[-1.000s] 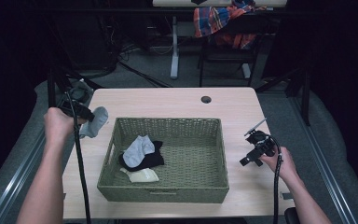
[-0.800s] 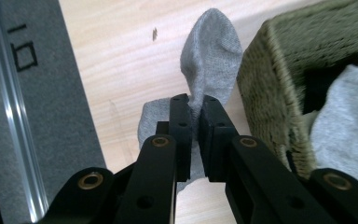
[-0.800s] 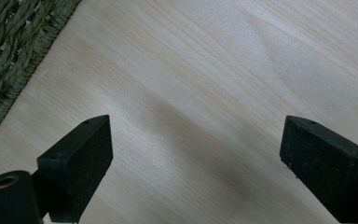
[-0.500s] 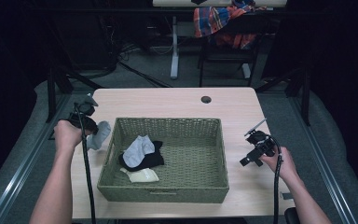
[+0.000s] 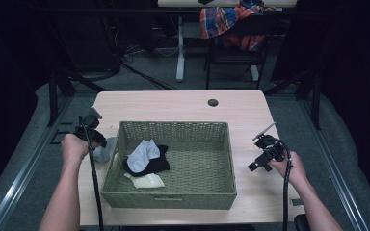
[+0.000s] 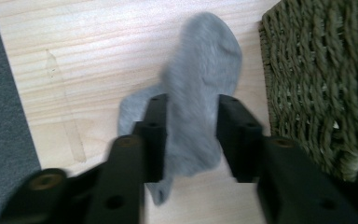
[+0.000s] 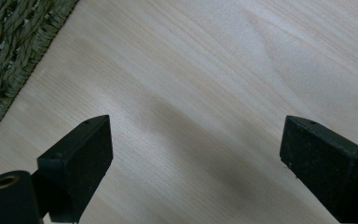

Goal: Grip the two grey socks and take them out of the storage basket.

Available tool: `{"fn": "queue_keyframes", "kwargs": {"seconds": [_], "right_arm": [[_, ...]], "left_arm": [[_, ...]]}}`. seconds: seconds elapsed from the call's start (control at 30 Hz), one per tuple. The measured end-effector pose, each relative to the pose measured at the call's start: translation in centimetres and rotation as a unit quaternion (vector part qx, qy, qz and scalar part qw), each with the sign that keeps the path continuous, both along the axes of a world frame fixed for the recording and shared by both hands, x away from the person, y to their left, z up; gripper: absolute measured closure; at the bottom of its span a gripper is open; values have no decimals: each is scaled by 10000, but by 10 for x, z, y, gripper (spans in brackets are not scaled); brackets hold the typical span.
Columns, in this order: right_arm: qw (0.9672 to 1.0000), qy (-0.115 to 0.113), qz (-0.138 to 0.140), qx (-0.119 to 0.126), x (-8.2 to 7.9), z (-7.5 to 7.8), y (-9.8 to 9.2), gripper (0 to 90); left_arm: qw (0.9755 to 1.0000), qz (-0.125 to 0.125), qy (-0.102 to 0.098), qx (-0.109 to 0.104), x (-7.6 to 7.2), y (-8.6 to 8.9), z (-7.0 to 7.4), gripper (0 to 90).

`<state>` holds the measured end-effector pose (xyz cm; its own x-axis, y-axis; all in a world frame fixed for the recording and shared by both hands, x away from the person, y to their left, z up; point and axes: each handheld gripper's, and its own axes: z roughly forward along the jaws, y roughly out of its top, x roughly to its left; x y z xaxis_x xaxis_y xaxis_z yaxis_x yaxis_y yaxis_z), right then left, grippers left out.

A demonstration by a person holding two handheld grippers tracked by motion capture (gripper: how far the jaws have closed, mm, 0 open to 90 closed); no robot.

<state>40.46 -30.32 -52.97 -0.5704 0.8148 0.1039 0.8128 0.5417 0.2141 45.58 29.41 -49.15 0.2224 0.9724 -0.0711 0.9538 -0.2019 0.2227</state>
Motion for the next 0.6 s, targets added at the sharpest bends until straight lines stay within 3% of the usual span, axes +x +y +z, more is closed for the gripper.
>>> {"fn": "queue_keyframes", "kwargs": {"seconds": [0.07,0.1,0.13,0.2,0.23,0.27,0.3,0.37,0.4,0.43,0.6], "right_arm": [[9999,-68,-104,102,-1,-2,1,91],[10000,38,59,-47,1,1,-1,91],[9988,-213,-313,303,-4,-6,2,91],[9997,-110,-159,163,-2,-3,1,91],[9999,47,79,-70,1,1,0,91],[10000,20,-33,41,-1,0,2,91],[10000,-19,-49,14,-1,-1,2,91],[10000,-17,-44,12,-1,-1,2,91],[10000,6,23,-51,0,0,1,91],[9998,-91,-131,81,-2,-2,3,91],[9998,-56,-143,140,-2,-2,3,91]], "left_arm": [[10000,42,-71,-12,-2,1,5,477],[9997,119,-189,-60,-6,3,14,432],[9995,132,-269,-42,-8,3,19,390],[9994,139,-327,-33,-10,4,25,294],[9991,137,-394,-16,-13,3,31,294],[9987,121,-495,5,-16,2,38,198],[9984,60,-561,21,-20,0,47,165],[9980,5,-631,36,-22,-2,52,143],[9970,-103,-764,68,-27,-8,65,126],[9965,-139,-825,66,-29,-11,69,106],[9946,-397,-959,96,-36,-28,86,28]]}}
